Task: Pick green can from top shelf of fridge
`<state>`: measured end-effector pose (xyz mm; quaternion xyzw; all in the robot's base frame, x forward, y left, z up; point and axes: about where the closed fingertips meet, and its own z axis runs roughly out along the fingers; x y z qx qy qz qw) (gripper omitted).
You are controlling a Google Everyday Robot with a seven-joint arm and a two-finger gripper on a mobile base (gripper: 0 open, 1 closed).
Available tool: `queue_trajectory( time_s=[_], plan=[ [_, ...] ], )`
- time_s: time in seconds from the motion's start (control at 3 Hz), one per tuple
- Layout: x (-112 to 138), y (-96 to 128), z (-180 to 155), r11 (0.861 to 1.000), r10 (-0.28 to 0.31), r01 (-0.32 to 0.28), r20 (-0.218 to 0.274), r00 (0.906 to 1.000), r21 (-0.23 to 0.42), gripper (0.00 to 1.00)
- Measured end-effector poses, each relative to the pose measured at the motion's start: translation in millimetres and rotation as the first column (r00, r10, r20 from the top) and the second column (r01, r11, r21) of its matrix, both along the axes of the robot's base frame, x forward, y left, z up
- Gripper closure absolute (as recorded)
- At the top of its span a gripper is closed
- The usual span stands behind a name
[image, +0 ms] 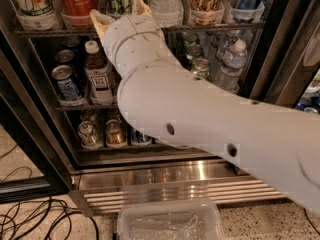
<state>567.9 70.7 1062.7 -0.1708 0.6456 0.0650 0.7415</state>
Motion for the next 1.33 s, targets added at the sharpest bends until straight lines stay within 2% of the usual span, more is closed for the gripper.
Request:
queue_trajectory(
  time_s=[0.33, 1.33],
  plan=[
    [6, 1, 2, 1.0, -0.002, 0.002, 0.006, 1.0, -0.005, 0.45],
    [19, -3, 8, 0.999, -0.032, 0.033, 0.03, 0.999, -0.02, 0.45]
  ],
)
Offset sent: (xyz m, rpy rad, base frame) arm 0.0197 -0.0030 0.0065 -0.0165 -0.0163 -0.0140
